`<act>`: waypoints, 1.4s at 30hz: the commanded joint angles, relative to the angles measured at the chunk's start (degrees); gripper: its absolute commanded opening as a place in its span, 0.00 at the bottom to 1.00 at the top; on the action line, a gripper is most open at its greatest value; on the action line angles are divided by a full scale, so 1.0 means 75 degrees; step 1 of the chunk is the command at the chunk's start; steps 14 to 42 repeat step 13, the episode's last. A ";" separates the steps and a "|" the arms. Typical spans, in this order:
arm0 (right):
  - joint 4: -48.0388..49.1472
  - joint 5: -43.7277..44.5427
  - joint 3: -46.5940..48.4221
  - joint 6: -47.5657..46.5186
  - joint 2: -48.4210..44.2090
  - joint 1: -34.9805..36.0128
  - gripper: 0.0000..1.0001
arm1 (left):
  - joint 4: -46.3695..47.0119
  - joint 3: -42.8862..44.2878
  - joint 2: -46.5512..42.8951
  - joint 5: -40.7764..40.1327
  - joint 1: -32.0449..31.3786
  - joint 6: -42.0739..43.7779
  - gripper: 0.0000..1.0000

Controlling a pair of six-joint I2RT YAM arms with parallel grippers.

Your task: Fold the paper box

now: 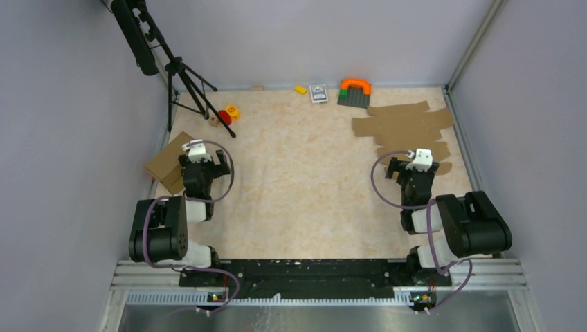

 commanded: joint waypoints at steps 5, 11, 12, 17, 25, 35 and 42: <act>0.0315 -0.0004 0.0218 0.0078 -0.0056 -0.0069 0.98 | 0.0092 0.0241 0.0037 0.0259 -0.0038 0.0233 0.99; 0.0322 -0.0008 0.0218 0.0071 -0.0039 -0.0070 0.98 | 0.0081 0.0270 0.0072 0.0269 -0.0039 0.0245 0.99; 0.0321 -0.0009 0.0218 0.0071 -0.0048 -0.0068 0.98 | 0.0082 0.0260 0.0050 0.0268 -0.0038 0.0245 0.99; 0.0321 -0.0010 0.0218 0.0077 -0.0050 -0.0069 0.98 | 0.0088 0.0254 0.0049 0.0269 -0.0040 0.0234 0.99; 0.0321 -0.0010 0.0218 0.0077 -0.0050 -0.0069 0.98 | 0.0088 0.0254 0.0049 0.0269 -0.0040 0.0234 0.99; 0.0321 -0.0010 0.0218 0.0077 -0.0050 -0.0069 0.98 | 0.0088 0.0254 0.0049 0.0269 -0.0040 0.0234 0.99; 0.0321 -0.0010 0.0218 0.0077 -0.0050 -0.0069 0.98 | 0.0088 0.0254 0.0049 0.0269 -0.0040 0.0234 0.99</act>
